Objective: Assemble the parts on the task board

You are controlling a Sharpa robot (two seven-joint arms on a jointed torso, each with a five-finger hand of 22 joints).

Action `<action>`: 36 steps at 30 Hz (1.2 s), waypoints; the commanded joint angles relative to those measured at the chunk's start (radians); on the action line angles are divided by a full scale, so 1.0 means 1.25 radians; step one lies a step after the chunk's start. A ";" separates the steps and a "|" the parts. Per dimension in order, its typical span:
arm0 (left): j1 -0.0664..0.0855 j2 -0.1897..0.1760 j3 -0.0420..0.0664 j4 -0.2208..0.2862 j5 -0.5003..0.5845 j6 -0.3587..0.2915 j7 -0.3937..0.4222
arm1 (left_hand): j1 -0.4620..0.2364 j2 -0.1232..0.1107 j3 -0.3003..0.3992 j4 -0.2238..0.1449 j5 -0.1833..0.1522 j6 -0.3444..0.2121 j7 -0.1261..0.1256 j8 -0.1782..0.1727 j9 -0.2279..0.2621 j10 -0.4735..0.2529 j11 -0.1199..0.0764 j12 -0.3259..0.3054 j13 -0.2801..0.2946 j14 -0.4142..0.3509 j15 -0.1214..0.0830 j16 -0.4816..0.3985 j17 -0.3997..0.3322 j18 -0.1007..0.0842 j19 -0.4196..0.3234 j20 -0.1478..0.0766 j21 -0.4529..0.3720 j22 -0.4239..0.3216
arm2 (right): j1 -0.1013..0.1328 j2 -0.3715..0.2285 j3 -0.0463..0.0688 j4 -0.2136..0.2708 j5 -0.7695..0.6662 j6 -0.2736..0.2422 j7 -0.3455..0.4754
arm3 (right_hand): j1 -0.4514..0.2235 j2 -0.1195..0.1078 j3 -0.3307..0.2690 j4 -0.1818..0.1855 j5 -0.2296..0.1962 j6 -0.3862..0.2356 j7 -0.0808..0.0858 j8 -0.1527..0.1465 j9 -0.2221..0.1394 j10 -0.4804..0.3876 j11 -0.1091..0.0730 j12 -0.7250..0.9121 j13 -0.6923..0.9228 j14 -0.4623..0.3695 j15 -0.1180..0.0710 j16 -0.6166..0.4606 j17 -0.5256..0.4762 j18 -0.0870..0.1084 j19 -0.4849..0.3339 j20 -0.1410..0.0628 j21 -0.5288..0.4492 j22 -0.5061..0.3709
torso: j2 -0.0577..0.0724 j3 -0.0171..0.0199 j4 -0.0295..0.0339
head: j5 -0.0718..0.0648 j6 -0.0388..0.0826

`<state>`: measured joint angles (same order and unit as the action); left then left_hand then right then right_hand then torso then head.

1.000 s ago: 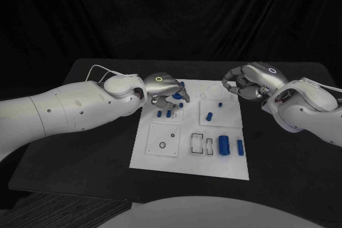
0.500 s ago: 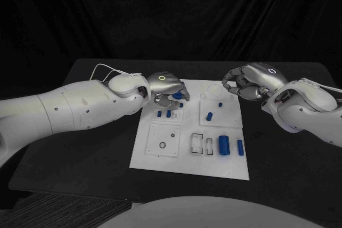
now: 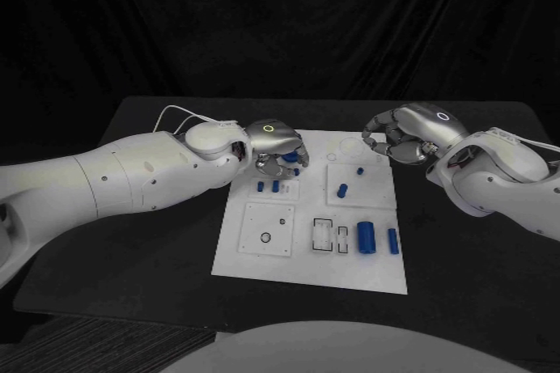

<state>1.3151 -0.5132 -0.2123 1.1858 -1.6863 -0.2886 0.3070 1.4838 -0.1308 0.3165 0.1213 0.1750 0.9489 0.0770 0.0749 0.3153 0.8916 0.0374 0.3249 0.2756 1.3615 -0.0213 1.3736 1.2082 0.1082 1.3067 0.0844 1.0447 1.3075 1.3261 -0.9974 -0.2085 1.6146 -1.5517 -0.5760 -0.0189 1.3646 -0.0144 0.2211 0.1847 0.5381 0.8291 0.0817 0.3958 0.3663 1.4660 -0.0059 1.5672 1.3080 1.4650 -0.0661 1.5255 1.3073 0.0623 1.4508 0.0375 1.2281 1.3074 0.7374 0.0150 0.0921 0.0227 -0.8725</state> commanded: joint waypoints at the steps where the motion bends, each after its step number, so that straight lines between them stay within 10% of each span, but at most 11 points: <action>1: -0.003 0.005 0.001 -0.003 -0.002 0.019 -0.004 | -0.008 0.003 0.002 0.002 -0.005 0.011 0.000 0.002 -0.002 0.013 -0.003 -0.002 -0.001 -0.005 -0.002 -0.006 -0.002 -0.002 0.000 0.000 -0.003 0.097 | -0.002 0.001 0.001 -0.001 -0.002 0.002 -0.008 | 0.001 -0.004 0.003 0.001 0.002 0.007 0.000 0.002 0.001 0.084 -0.005 0.003 0.210 0.076 -0.006 0.003 0.180 0.005 0.003 -0.001 0.002 0.138 | 0.000 -0.0007 0.0002 | -0.001 0.000; 36: -0.022 0.020 0.001 -0.024 -0.002 -0.018 0.011 | 0.032 0.037 0.030 -0.057 0.011 0.103 0.004 0.007 -0.010 0.166 -0.010 -0.016 -0.009 0.020 -0.003 0.000 -0.009 -0.011 0.040 -0.005 0.047 0.112 | -0.004 0.003 0.001 -0.004 0.002 0.013 -0.010 | 0.000 -0.005 0.005 0.000 0.005 0.007 0.001 0.002 0.001 0.084 -0.004 0.003 0.210 0.076 -0.006 0.000 0.177 0.006 0.002 -0.001 -0.002 0.137 | 0.000 -0.0012 0.0023 | -0.008 0.000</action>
<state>1.2912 -0.4893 -0.2108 1.1562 -1.6864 -0.2899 0.3044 1.5146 -0.0927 0.3551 0.0548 0.1859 1.0740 0.0827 0.0832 0.3029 1.0877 0.0295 0.3077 0.2622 1.3798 -0.0247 1.3698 1.1981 0.1081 1.3531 0.0776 1.1020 1.3074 1.3233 -0.9927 -0.2085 1.6086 -1.5486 -0.5641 -0.0196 1.3646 -0.0144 0.2211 0.1847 0.5380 0.8291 0.0818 0.3958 0.3670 1.4660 -0.0059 1.5672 1.3076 1.4650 -0.0661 1.5255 1.3073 0.0623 1.4508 0.0375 1.2281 1.3078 0.7375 0.0139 0.0943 0.0132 -0.8725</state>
